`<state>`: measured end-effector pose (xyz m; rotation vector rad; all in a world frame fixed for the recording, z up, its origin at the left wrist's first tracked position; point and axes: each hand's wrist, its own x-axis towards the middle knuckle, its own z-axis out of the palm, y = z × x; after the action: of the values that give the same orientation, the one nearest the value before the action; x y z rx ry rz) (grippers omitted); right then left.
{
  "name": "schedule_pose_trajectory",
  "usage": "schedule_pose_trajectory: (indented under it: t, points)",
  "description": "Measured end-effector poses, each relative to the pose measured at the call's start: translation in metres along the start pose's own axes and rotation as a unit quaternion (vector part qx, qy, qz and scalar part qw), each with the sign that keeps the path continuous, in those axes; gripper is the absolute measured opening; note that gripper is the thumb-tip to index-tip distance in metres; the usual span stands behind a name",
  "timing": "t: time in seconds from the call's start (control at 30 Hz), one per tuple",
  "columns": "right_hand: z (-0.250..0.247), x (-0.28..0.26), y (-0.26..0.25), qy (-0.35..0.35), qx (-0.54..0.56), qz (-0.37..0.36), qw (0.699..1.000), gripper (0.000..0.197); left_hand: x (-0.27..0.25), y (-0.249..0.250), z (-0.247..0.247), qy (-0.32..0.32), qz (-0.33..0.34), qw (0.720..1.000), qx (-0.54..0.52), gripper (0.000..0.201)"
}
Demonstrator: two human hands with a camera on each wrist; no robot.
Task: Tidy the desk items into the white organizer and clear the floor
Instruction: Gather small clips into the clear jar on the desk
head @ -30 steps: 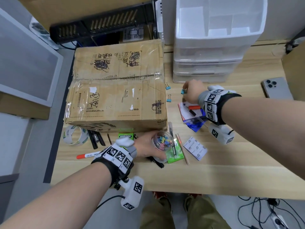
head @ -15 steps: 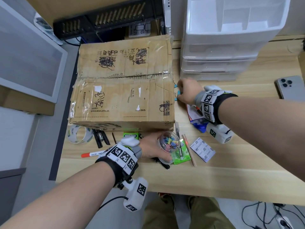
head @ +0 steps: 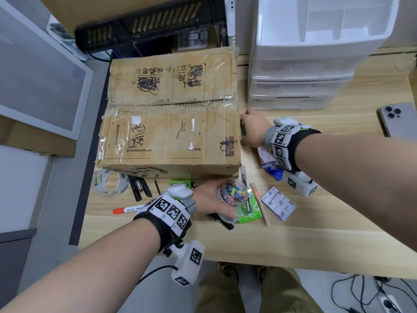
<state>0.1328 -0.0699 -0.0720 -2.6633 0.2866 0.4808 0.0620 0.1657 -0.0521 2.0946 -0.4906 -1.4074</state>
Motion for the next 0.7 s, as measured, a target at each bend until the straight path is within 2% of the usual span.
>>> schedule_pose_trajectory:
  t: [0.2, 0.5, 0.6, 0.7]
  points:
    - [0.004, -0.009, 0.005, -0.009, 0.001, -0.011, 1.0, 0.018, 0.0, 0.001, 0.0, 0.003, 0.003, 1.0, -0.012, 0.088]
    - [0.006, -0.019, 0.007, -0.016, -0.014, -0.025, 0.999, 0.01, -0.004, 0.006, 0.001, 0.012, 0.009, 0.999, -0.028, 0.083]
    - [0.007, -0.022, 0.007, -0.015, -0.017, -0.027, 0.999, 0.016, -0.006, 0.008, 0.001, 0.018, 0.009, 0.999, -0.028, 0.082]
    - [0.009, -0.023, 0.006, -0.008, -0.011, -0.017, 1.0, 0.032, -0.006, 0.008, 0.002, 0.021, 0.009, 0.999, -0.027, 0.083]
